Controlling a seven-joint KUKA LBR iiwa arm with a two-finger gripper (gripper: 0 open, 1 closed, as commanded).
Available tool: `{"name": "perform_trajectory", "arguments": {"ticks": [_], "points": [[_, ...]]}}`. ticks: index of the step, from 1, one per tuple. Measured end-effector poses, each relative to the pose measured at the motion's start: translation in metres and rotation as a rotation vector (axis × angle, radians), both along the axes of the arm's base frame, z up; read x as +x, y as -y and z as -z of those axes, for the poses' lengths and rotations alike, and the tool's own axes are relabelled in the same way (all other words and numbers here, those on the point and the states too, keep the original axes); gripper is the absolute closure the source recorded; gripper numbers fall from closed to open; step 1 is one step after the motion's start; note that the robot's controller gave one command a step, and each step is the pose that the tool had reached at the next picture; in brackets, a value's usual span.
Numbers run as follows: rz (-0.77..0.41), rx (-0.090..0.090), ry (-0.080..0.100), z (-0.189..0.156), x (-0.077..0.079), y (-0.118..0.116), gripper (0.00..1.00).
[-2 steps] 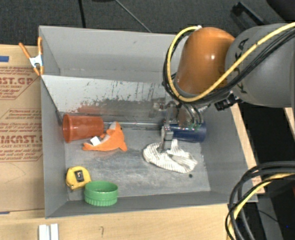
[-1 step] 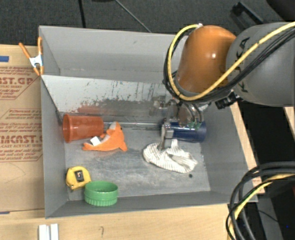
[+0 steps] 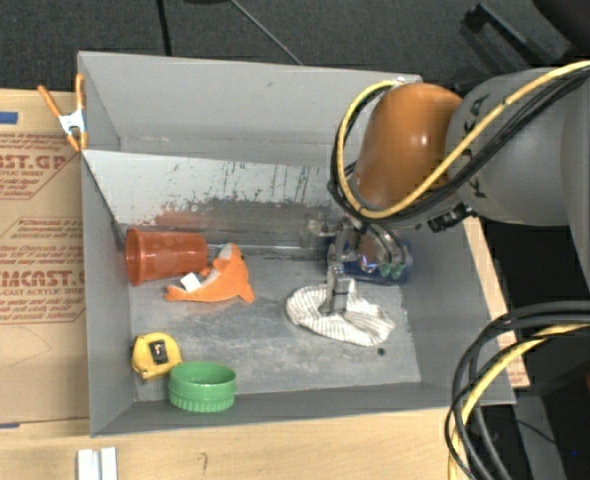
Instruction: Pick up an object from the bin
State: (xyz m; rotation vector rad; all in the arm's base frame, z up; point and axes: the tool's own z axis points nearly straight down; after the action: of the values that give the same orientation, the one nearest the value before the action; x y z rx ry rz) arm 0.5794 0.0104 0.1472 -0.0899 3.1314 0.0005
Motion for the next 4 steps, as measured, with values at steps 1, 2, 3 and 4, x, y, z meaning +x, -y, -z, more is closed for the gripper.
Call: {"name": "perform_trajectory", "arguments": {"ticks": [1,2,3,4], "points": [[-0.032,-0.001,-0.009,0.033,-0.001,0.032,0.00],[0.048,0.001,-0.003,0.057,0.003,0.035,0.00],[0.172,0.002,-0.009,0.076,-0.021,0.040,0.00],[0.153,0.004,-0.008,0.076,-0.034,0.050,1.00]]}}
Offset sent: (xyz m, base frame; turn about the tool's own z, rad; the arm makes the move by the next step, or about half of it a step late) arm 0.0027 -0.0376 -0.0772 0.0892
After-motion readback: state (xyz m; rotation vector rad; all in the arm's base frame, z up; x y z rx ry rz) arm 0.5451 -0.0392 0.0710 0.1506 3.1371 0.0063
